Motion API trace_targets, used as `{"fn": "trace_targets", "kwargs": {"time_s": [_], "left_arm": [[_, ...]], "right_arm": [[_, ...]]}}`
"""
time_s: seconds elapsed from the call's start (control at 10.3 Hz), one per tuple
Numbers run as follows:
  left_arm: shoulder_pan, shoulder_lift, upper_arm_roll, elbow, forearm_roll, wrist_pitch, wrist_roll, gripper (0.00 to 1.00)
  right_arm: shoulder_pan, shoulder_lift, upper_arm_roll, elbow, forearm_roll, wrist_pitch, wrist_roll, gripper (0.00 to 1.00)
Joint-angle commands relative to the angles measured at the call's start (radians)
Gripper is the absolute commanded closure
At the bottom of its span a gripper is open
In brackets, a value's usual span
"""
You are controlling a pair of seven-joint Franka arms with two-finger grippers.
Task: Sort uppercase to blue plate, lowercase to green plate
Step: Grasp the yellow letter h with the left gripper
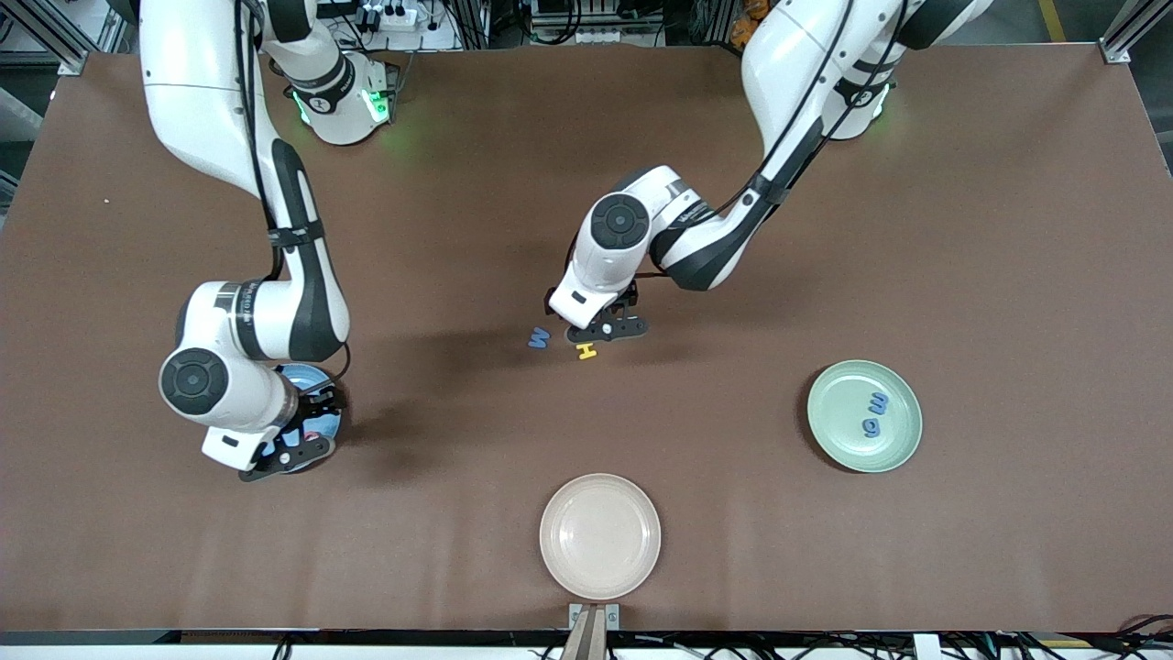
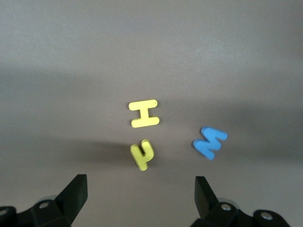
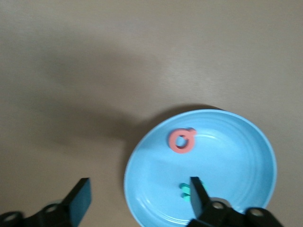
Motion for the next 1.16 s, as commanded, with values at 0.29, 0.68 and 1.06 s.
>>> {"fn": "trace_targets", "kwargs": {"time_s": [0.29, 0.68, 1.06], "left_arm": [[-0.094, 0.113, 0.122, 0.111, 0.013, -0.013, -0.086, 0.11], [-0.131, 0.126, 0.132, 0.136, -0.007, -0.060, -0.156, 0.19], [-0.145, 0.136, 0.133, 0.137, -0.007, -0.068, -0.167, 0.30]], "right_arm": [[-0.011, -0.001, 0.022, -0.007, 0.069, 0.004, 0.011, 0.00], [-0.005, 0.004, 0.022, -0.015, 0.069, 0.004, 0.002, 0.00], [-0.003, 0.006, 0.024, -0.016, 0.067, -0.003, 0.000, 0.00]]}}
